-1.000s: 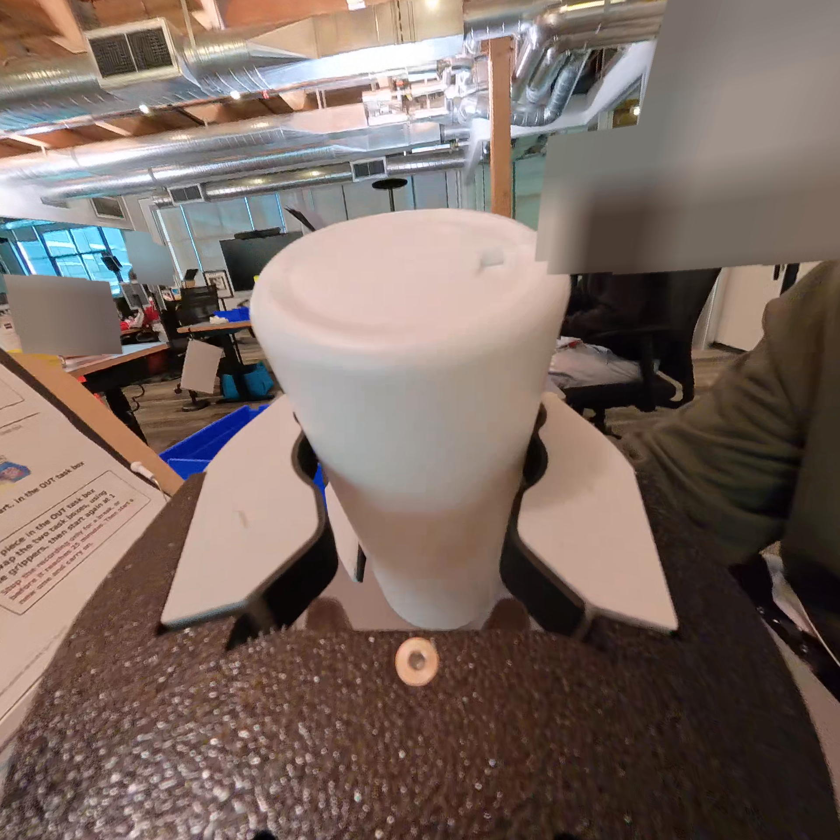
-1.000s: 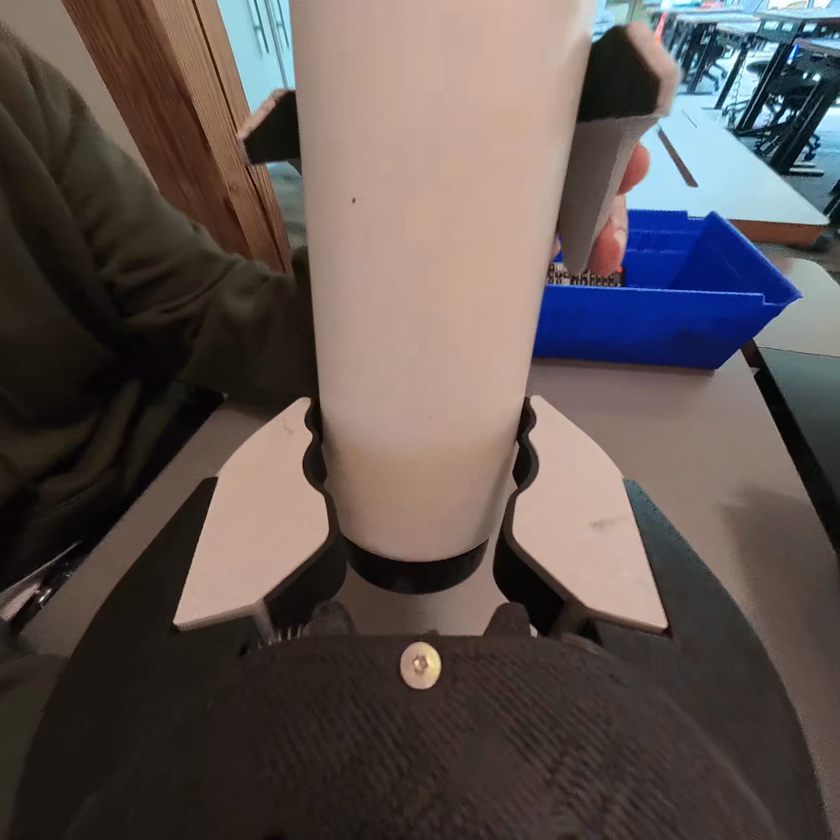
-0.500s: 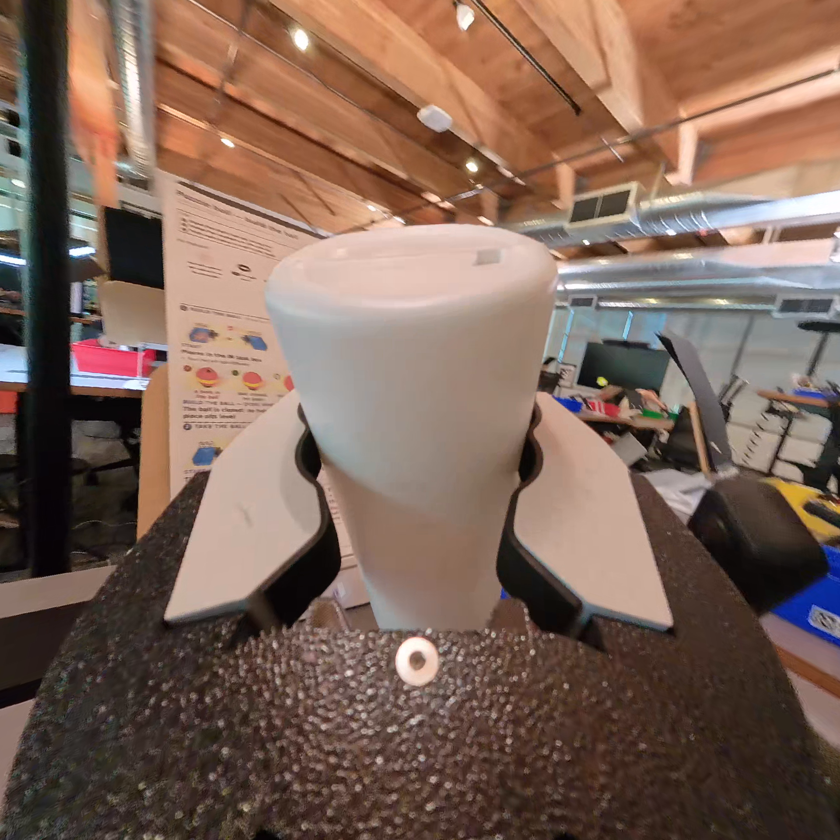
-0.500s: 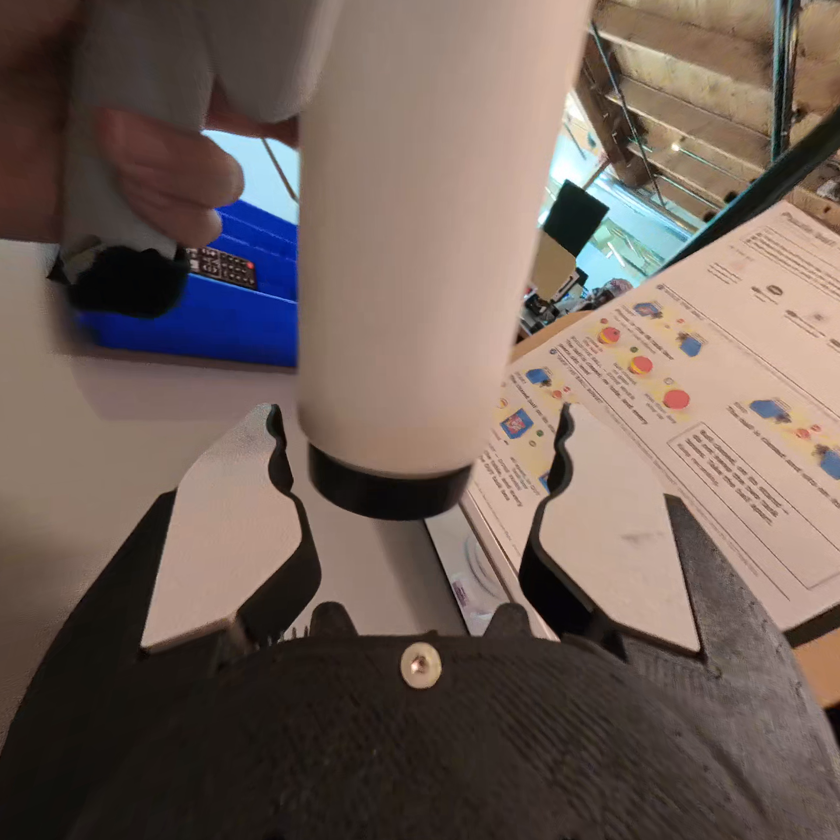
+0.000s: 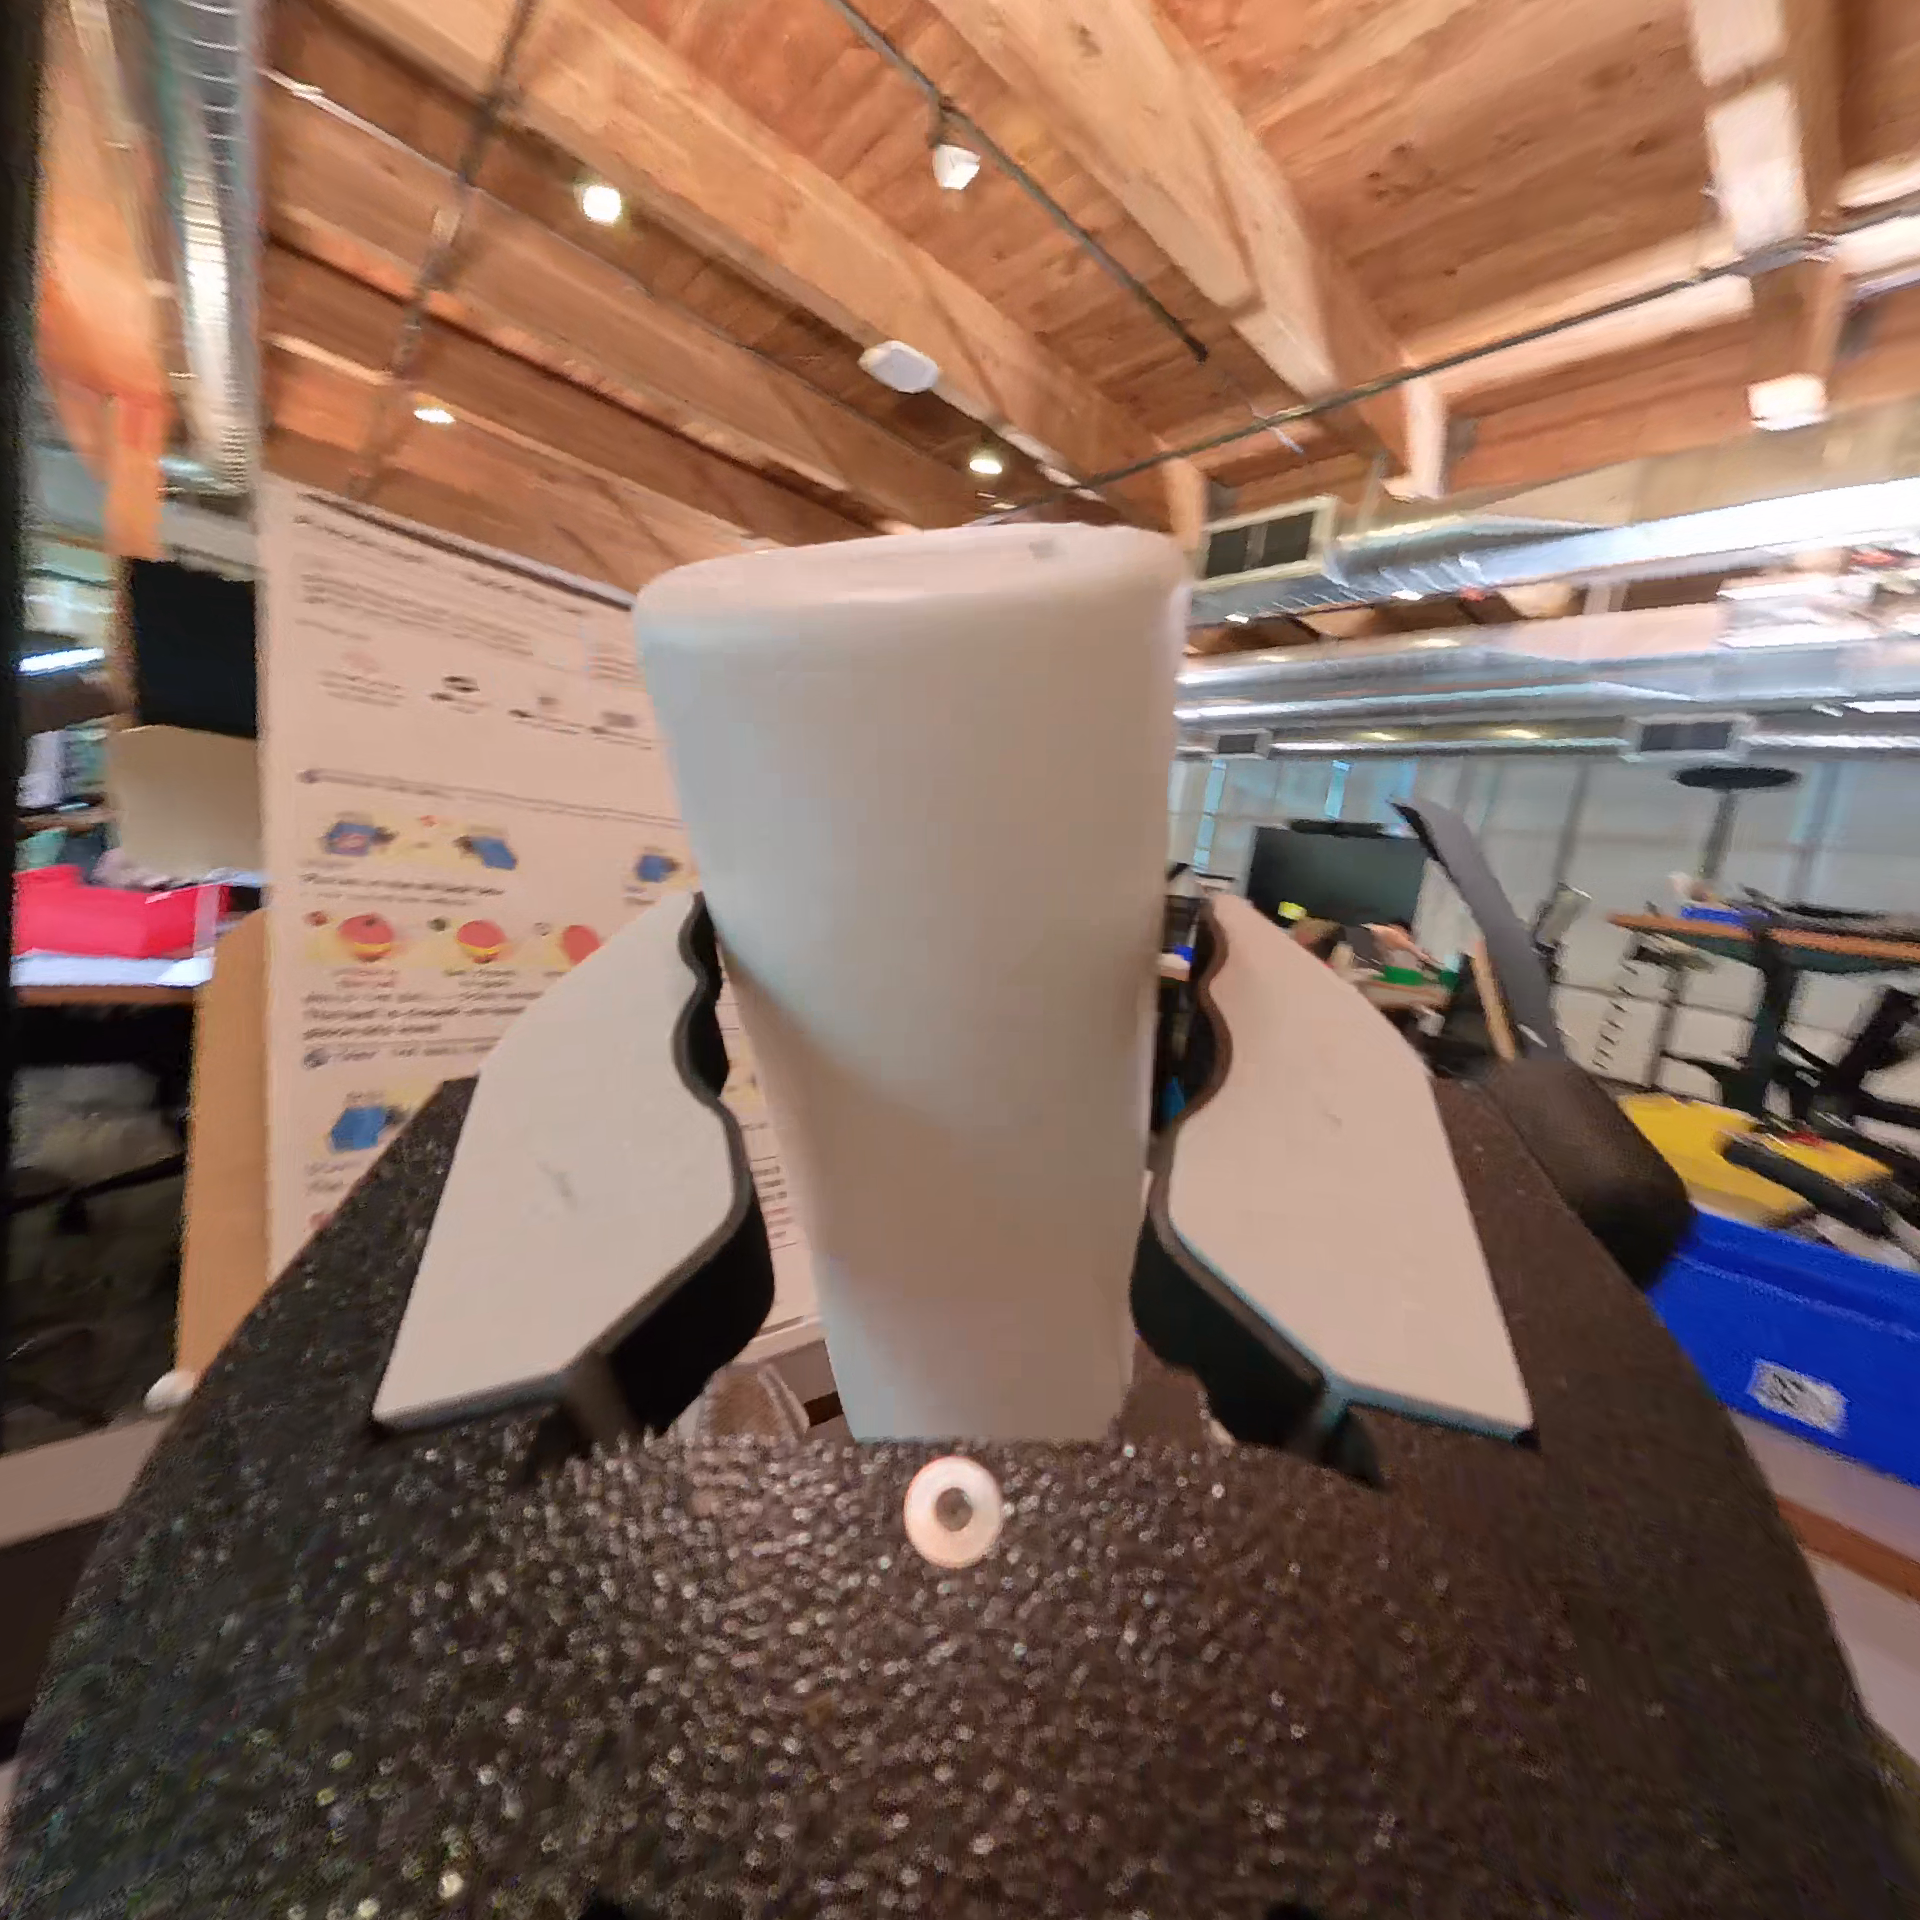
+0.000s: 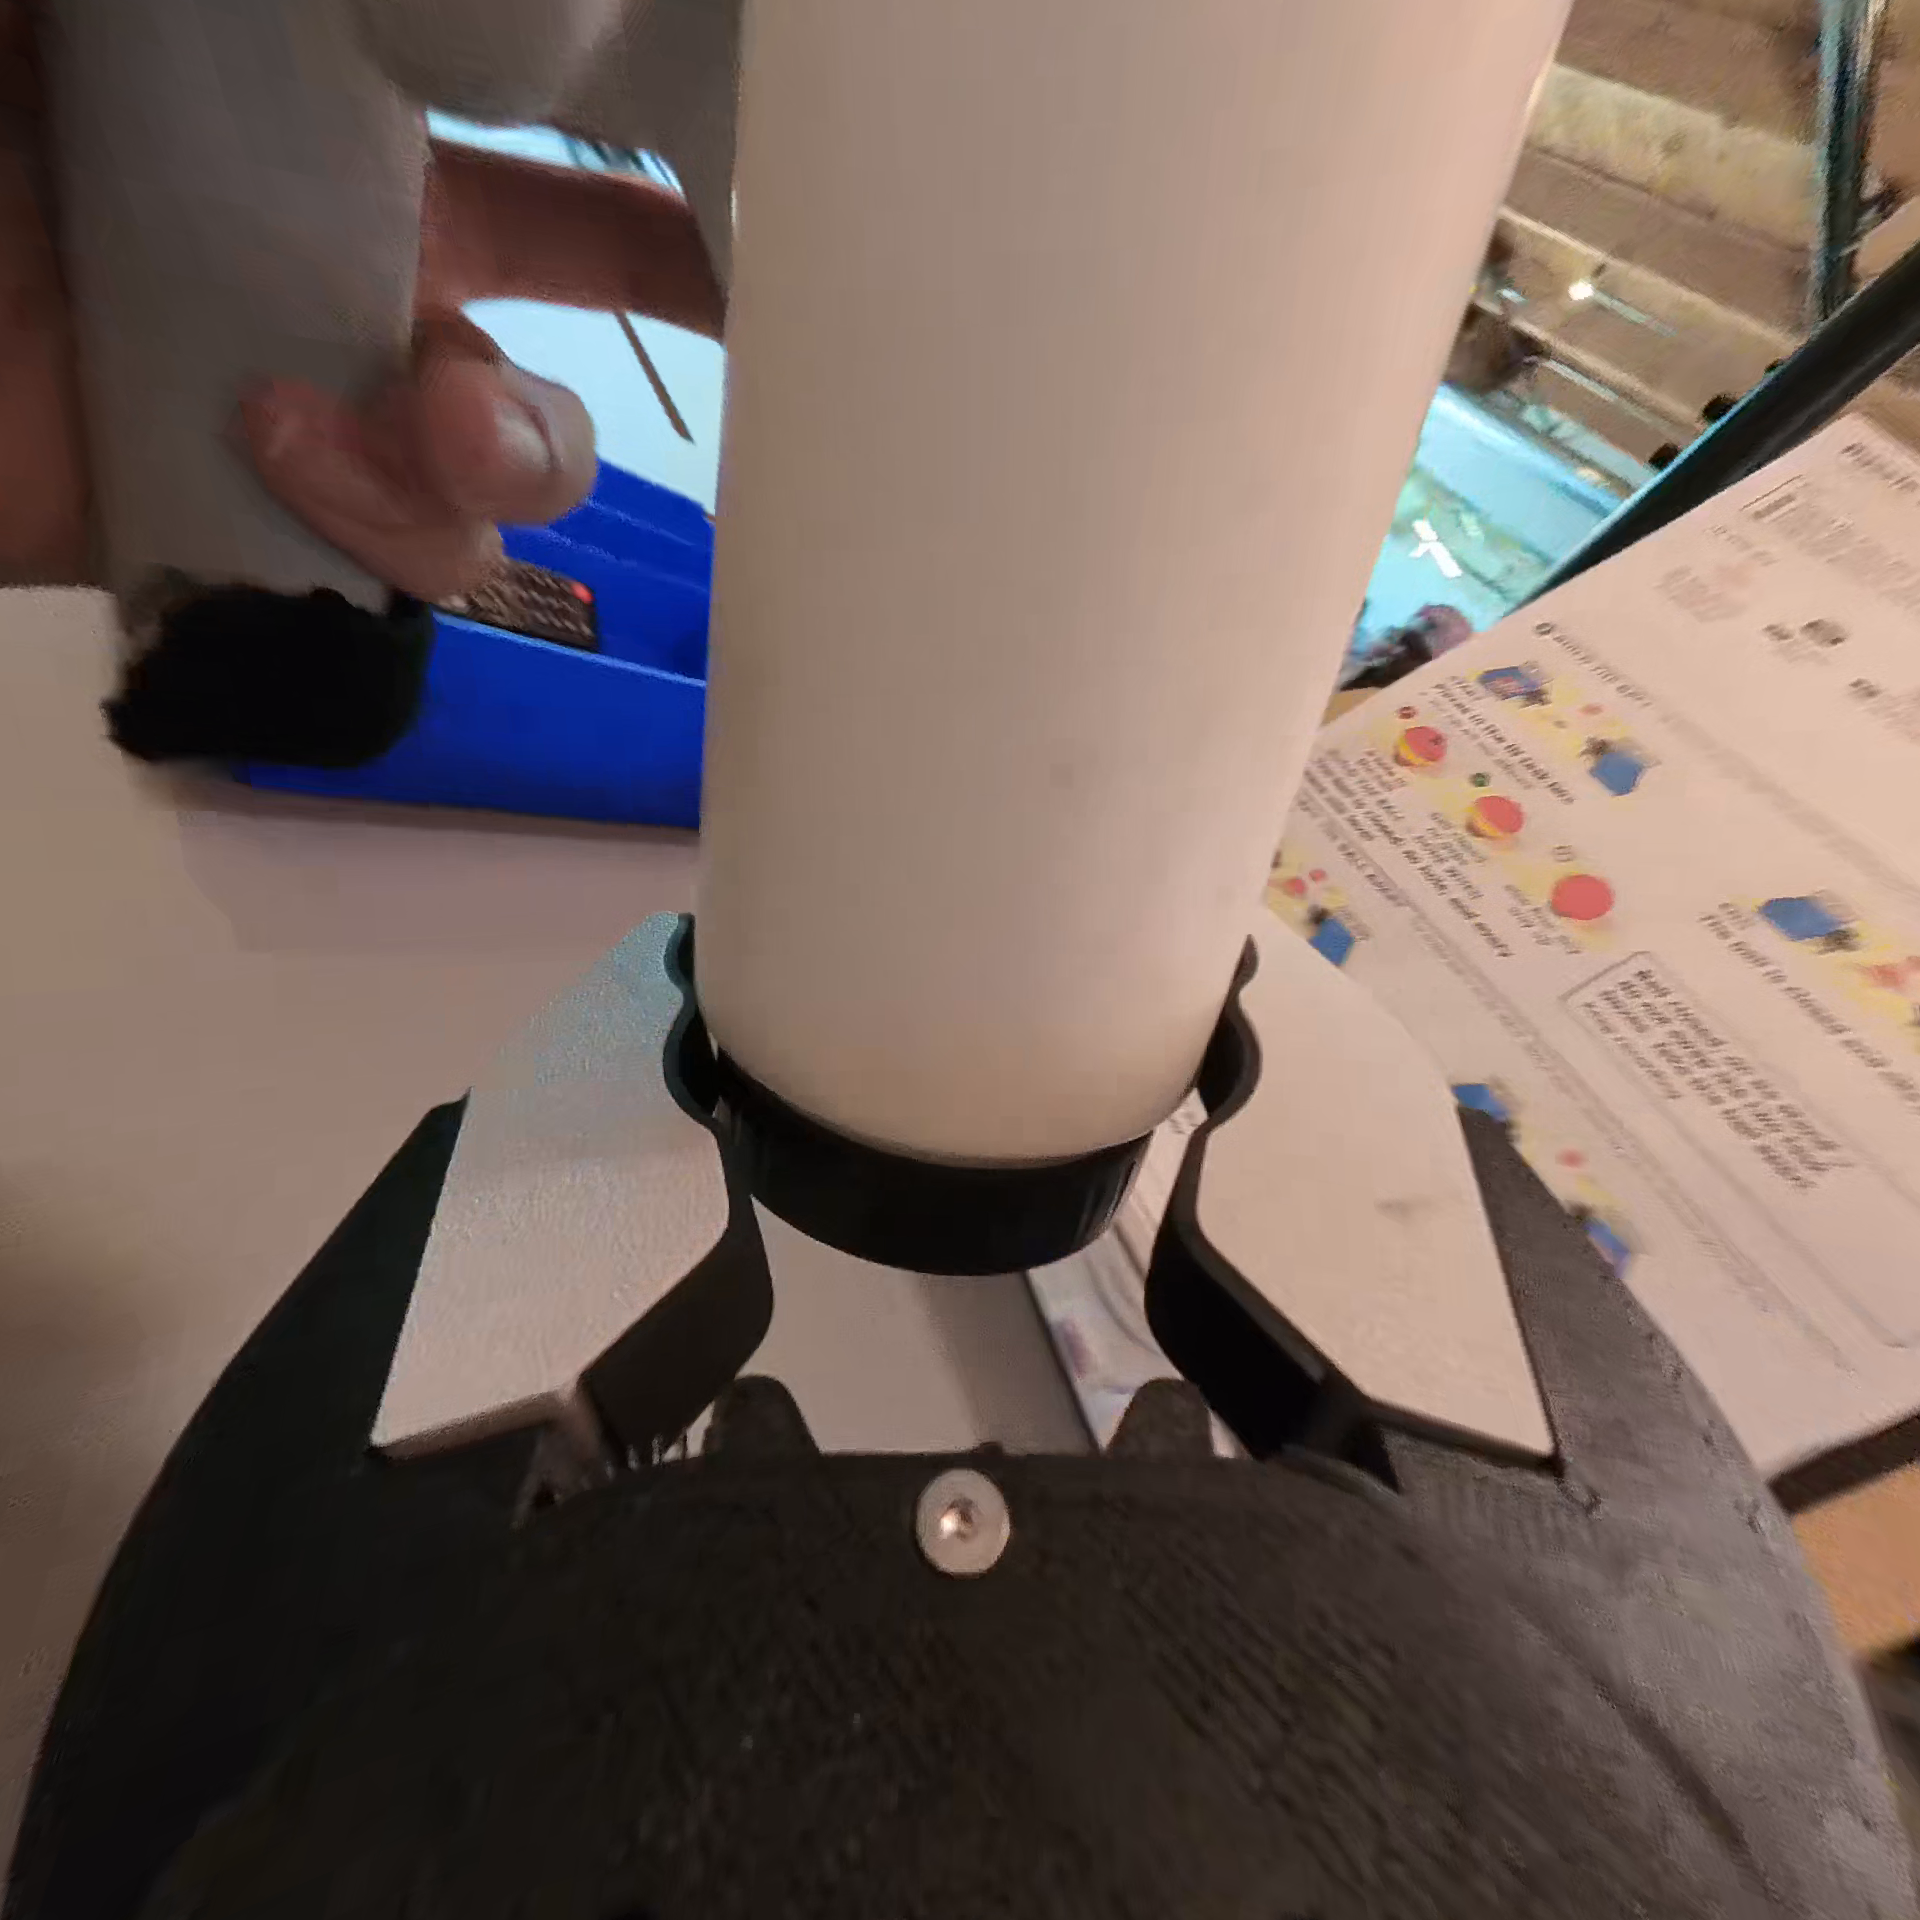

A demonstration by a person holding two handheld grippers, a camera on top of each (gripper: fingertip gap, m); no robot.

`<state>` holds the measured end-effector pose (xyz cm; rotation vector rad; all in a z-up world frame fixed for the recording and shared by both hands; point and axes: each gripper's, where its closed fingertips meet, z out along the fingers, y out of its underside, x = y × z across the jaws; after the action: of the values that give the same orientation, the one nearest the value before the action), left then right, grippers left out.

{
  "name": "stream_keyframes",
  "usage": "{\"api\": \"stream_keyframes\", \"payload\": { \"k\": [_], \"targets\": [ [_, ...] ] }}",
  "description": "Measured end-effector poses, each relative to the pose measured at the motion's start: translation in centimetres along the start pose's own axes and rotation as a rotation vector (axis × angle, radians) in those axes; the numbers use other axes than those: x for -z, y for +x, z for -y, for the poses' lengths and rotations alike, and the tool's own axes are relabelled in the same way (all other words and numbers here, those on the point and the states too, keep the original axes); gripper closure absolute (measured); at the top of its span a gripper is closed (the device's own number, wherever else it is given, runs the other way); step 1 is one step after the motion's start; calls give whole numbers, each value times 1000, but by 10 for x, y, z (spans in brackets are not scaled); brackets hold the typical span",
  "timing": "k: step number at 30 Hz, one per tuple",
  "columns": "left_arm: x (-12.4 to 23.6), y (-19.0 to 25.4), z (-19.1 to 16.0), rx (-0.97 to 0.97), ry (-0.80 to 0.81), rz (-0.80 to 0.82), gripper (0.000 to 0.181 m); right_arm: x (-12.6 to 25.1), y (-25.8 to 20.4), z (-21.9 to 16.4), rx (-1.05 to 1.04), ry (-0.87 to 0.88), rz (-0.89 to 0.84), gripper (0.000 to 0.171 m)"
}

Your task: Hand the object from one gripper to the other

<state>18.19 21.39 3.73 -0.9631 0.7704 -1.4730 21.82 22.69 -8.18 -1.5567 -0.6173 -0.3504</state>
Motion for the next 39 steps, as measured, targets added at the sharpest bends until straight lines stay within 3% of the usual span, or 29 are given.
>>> {"api": "stream_keyframes", "payload": {
  "k": [1,4,7,14,16,19,23,25,28,32,35,37,39],
  "targets": [
    [0,4,-1,-10,-19,-62,93,2,-2,2,-57,28,40,77],
    [4,13,-16,-26,-147,-247,76,14,-17,14,-195,149,242,77],
    [20,21,-25,26,-223,-447,72,33,-45,18,-282,203,516,77],
    [44,32,-43,129,-258,-714,75,58,-75,29,-466,277,863,79],
    [48,39,-41,137,-237,-780,95,59,-76,29,-498,267,886,79],
    [36,42,-41,160,-244,-749,96,55,-78,22,-482,220,879,79],
    [23,28,-39,74,-224,-589,97,45,-51,14,-452,235,663,87],
    [20,10,-51,-114,-308,-448,97,41,-22,9,-369,236,427,92],
    [18,-15,-70,-451,-462,-237,97,54,12,29,-364,265,239,83],
    [7,-19,-76,-775,-493,-93,97,65,17,57,-222,206,115,73],
    [1,-16,-78,-1032,-468,-16,97,69,17,80,-246,264,91,80],
    [-3,-18,-74,-1187,-432,53,96,73,20,90,-330,299,96,94],
    [-6,-20,-70,-1319,-396,128,97,70,18,87,-348,258,96,88]
  ]
}}
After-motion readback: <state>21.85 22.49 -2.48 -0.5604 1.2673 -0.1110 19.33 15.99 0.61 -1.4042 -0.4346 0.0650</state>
